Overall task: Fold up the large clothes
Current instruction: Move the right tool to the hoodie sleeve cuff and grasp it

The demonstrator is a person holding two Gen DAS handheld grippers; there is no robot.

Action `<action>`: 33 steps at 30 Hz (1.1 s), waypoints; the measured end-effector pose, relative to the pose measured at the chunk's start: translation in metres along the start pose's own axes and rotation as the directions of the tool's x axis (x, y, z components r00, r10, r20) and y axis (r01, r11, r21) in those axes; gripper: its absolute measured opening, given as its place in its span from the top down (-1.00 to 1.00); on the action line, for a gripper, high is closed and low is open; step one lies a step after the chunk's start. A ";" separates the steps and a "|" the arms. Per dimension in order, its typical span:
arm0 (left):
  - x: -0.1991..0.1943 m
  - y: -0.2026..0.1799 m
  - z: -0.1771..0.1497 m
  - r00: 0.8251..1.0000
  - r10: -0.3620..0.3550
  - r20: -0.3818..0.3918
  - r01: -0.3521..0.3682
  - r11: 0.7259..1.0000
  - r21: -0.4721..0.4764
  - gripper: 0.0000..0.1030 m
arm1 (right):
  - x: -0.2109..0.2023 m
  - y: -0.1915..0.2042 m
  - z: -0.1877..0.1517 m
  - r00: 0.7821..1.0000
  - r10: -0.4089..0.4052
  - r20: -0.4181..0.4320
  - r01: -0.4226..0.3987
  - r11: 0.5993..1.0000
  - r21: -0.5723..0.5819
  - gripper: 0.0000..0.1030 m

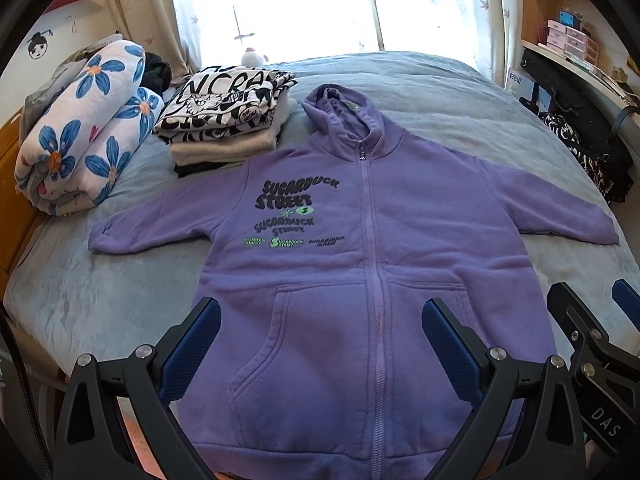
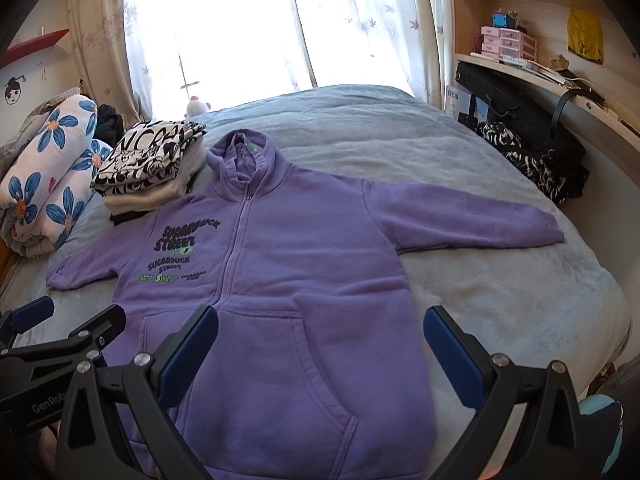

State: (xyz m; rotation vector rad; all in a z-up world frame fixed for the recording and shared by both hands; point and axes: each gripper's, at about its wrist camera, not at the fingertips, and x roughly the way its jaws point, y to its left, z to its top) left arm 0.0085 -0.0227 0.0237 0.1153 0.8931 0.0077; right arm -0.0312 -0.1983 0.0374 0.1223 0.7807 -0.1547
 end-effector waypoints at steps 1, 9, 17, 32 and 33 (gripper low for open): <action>-0.001 -0.003 0.002 1.000 0.003 0.005 -0.003 1.000 0.001 -0.94 | -0.001 -0.003 0.002 1.000 -0.002 0.008 0.002 1.000 0.000 -1.00; -0.001 -0.028 0.028 0.999 -0.038 0.036 0.036 0.999 0.034 -0.94 | 0.000 -0.032 0.022 0.998 -0.034 0.058 0.033 0.999 0.022 -1.00; 0.007 -0.066 0.064 0.991 -0.129 0.033 0.127 0.989 0.076 -0.94 | 0.003 -0.082 0.043 0.985 -0.120 0.122 0.111 0.991 0.075 -1.00; 0.045 -0.165 0.127 0.985 -0.128 0.119 0.103 0.975 0.197 -0.94 | 0.052 -0.197 0.078 0.967 -0.248 0.056 0.235 0.955 0.181 -1.00; 0.049 -0.172 0.130 0.983 -0.132 0.125 0.105 0.974 0.200 -0.94 | 0.055 -0.203 0.078 0.968 -0.244 0.052 0.230 0.955 0.188 -0.99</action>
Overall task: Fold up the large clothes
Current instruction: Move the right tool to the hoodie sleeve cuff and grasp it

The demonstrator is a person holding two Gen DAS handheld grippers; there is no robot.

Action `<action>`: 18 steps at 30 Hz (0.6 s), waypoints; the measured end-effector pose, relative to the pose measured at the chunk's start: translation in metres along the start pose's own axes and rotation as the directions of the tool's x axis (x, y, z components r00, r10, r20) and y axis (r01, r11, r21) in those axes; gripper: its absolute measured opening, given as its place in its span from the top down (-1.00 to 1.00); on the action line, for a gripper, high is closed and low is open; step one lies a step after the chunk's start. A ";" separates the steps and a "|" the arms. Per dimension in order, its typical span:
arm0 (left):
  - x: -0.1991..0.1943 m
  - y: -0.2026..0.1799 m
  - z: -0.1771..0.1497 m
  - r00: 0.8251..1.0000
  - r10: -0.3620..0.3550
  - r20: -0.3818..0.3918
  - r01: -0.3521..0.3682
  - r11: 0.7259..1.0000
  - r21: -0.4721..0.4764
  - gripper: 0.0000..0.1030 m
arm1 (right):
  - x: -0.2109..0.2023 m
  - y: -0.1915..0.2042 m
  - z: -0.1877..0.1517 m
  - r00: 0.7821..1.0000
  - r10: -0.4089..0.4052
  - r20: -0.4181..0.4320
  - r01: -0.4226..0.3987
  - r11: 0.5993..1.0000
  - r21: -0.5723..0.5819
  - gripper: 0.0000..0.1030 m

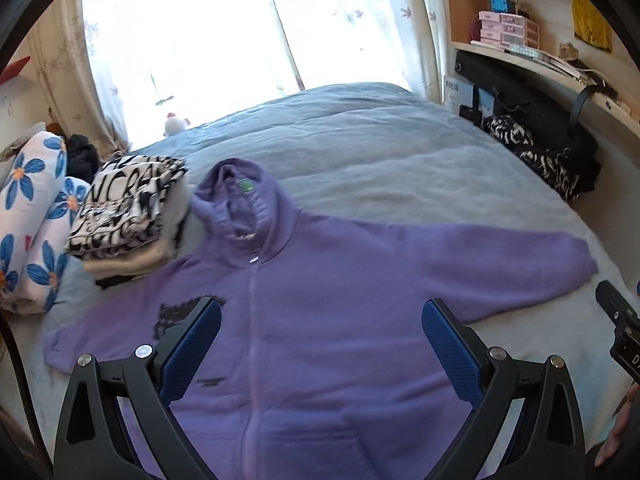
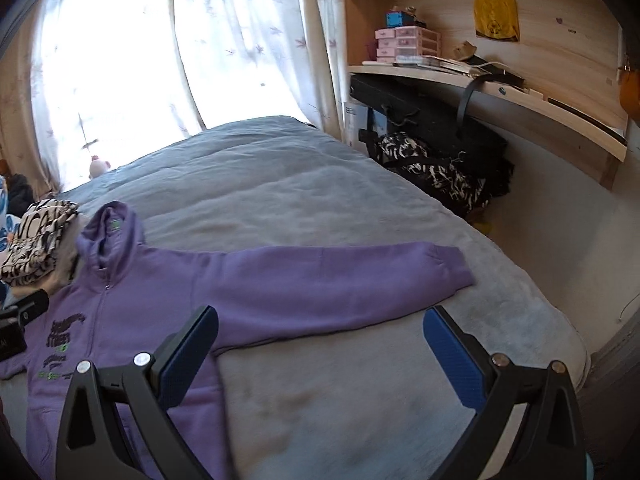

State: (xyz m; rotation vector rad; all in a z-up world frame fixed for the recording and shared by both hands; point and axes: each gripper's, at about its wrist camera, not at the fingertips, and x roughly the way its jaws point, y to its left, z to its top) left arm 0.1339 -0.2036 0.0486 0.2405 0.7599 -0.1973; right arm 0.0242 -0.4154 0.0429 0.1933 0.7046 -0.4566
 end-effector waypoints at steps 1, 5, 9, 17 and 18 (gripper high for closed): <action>0.004 -0.003 0.001 1.000 0.014 0.004 -0.014 1.000 0.005 -0.94 | 0.006 -0.006 0.002 1.000 0.002 -0.011 -0.002 1.000 0.011 -0.99; 0.034 -0.026 0.006 1.000 -0.004 -0.022 0.005 0.999 0.038 -0.94 | 0.032 -0.027 0.007 0.999 -0.006 -0.052 0.008 0.999 0.042 -0.99; 0.073 -0.043 0.004 0.996 -0.040 -0.083 0.043 0.998 0.035 -0.94 | 0.070 -0.058 0.006 0.990 0.017 -0.141 0.003 0.990 0.140 -0.92; 0.135 -0.063 -0.008 0.979 -0.106 -0.175 0.101 0.994 -0.038 -0.94 | 0.128 -0.126 -0.014 0.956 0.075 -0.282 0.029 0.937 0.348 -0.76; 0.141 -0.066 -0.009 0.979 -0.102 -0.177 0.097 0.995 -0.037 -0.94 | 0.131 -0.130 -0.016 0.955 0.080 -0.287 0.031 0.932 0.362 -0.72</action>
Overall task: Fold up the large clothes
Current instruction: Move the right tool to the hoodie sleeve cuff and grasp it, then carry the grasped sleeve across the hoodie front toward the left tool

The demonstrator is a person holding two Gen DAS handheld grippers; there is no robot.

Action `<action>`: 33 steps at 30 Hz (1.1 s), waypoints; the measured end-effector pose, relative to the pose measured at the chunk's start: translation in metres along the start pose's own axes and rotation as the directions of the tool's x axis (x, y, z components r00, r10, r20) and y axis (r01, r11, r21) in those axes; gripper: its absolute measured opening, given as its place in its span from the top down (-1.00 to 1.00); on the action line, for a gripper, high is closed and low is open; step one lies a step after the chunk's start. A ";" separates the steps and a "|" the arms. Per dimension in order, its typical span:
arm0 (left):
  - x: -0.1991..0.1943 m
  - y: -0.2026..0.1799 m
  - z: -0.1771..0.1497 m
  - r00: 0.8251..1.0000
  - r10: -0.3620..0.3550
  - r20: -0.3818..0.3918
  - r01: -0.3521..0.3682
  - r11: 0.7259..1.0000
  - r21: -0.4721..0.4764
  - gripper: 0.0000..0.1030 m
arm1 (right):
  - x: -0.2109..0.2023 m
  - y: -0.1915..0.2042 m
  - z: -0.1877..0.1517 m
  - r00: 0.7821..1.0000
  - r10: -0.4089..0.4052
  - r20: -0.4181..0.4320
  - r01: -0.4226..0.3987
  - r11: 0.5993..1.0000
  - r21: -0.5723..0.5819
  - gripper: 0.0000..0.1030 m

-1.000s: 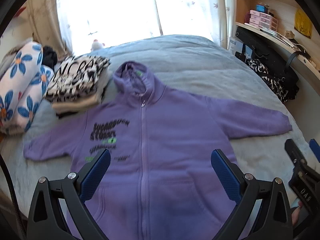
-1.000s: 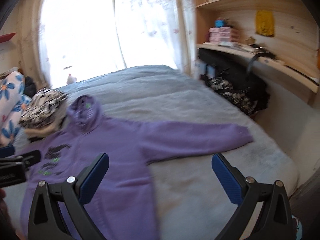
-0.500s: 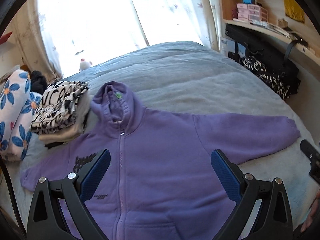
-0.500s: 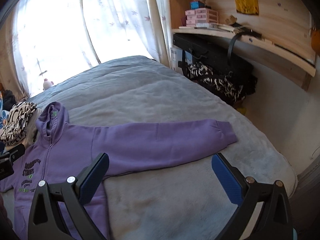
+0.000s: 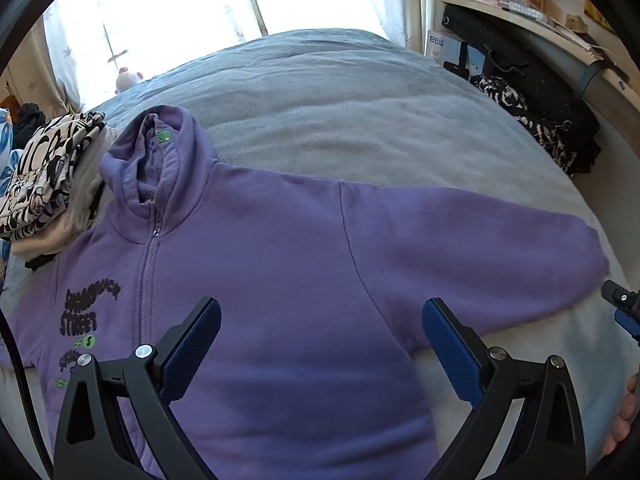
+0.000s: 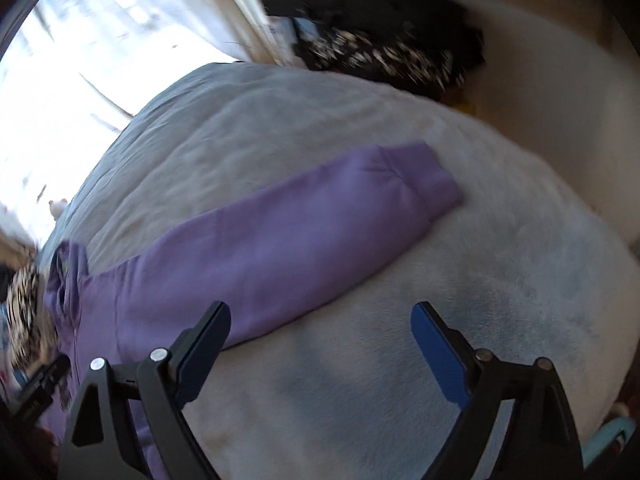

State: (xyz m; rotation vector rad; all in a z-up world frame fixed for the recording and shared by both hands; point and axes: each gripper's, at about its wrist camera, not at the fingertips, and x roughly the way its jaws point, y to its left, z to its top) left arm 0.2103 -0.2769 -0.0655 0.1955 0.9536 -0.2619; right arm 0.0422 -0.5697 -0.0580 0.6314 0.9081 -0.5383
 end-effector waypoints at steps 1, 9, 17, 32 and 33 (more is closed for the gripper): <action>0.008 -0.003 0.000 1.000 0.007 -0.004 -0.007 1.000 0.000 -0.94 | 0.006 -0.008 0.003 1.000 0.002 -0.008 -0.002 1.000 0.029 -0.70; 0.034 -0.005 0.001 1.000 0.009 -0.022 -0.010 0.999 -0.035 -0.94 | 0.053 -0.039 0.022 0.998 0.022 -0.051 -0.012 0.984 0.179 -0.50; 0.030 0.018 0.000 0.998 0.064 0.010 -0.064 0.995 -0.073 -0.94 | 0.071 -0.018 0.037 0.999 -0.007 -0.040 0.012 0.991 0.130 0.64; -0.023 0.171 -0.037 0.999 0.046 -0.005 -0.045 0.936 -0.349 -0.94 | -0.037 0.254 -0.098 0.948 0.280 0.147 -0.116 0.740 -0.663 0.73; -0.021 0.178 -0.043 0.999 0.033 -0.020 -0.038 0.931 -0.362 -0.92 | -0.031 0.262 -0.108 0.954 0.270 0.130 -0.113 0.726 -0.679 0.67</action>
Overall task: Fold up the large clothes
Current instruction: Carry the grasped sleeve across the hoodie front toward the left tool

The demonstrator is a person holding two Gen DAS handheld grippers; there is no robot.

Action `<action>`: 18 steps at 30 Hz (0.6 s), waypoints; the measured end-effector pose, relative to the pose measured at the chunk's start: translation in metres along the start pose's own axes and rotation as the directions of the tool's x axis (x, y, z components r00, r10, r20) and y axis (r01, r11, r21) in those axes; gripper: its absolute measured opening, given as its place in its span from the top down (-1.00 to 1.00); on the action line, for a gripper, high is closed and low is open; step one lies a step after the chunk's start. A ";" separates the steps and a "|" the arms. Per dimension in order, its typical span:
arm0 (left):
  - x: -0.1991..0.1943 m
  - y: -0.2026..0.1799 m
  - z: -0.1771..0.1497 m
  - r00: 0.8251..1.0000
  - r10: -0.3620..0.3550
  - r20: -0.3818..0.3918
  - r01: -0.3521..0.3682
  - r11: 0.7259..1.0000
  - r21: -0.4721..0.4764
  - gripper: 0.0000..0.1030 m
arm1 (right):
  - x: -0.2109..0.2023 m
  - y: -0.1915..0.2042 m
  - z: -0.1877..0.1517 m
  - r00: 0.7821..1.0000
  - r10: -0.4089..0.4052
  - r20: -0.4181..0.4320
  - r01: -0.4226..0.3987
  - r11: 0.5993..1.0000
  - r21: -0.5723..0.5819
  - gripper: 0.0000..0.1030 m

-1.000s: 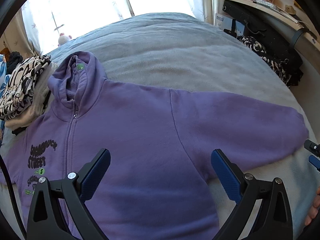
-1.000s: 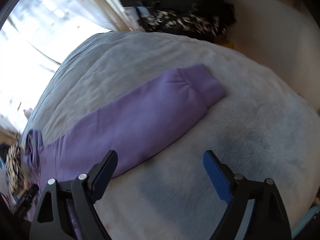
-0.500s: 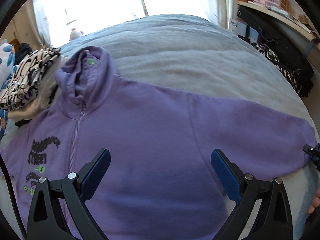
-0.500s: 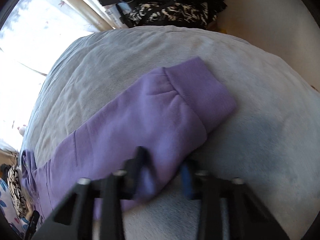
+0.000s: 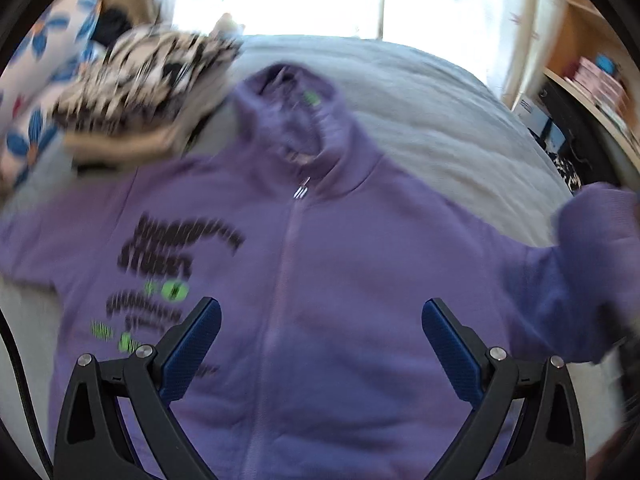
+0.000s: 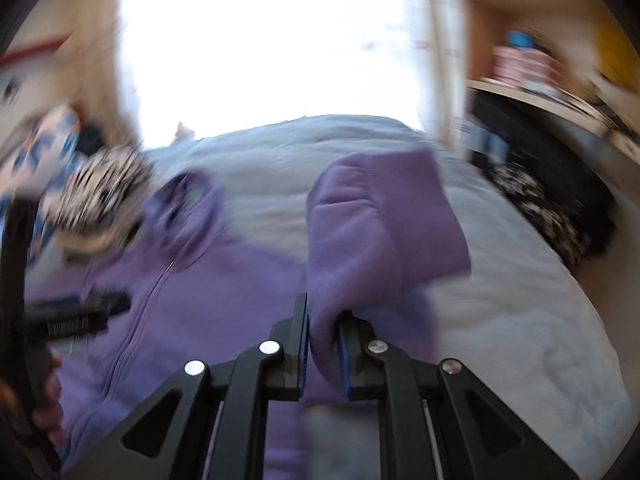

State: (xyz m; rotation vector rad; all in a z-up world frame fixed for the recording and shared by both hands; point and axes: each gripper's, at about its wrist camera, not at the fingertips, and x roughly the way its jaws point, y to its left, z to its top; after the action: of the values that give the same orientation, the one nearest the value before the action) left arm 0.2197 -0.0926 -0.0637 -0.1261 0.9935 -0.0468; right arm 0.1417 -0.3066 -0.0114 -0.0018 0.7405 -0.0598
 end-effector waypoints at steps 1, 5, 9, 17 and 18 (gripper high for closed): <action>0.002 0.009 -0.004 1.000 -0.003 -0.016 0.003 1.000 -0.011 -0.89 | 0.014 0.017 -0.008 0.999 0.009 -0.049 -0.010 1.000 -0.023 0.54; 0.016 0.033 -0.022 0.995 -0.020 -0.095 0.019 1.000 -0.006 -0.85 | 0.041 0.053 -0.043 0.980 0.064 -0.187 -0.071 0.997 -0.030 0.35; 0.029 0.042 -0.039 0.974 -0.139 -0.177 0.134 0.990 -0.042 -0.84 | 0.036 0.056 -0.059 0.974 0.087 -0.209 -0.086 0.996 0.017 0.31; 0.047 0.025 -0.047 0.875 -0.424 -0.233 0.402 0.905 -0.136 -0.52 | 0.012 0.014 -0.094 0.966 0.138 -0.218 -0.070 0.954 0.291 0.17; 0.049 0.020 -0.048 0.861 -0.449 -0.239 0.425 0.893 -0.147 -0.48 | 0.011 0.011 -0.098 0.965 0.143 -0.219 -0.069 0.947 0.314 0.17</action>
State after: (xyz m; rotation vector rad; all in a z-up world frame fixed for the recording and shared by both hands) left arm 0.2062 -0.0811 -0.1329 -0.4383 1.2224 -0.4499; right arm 0.0841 -0.2946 -0.0916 0.3457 0.9655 -0.0708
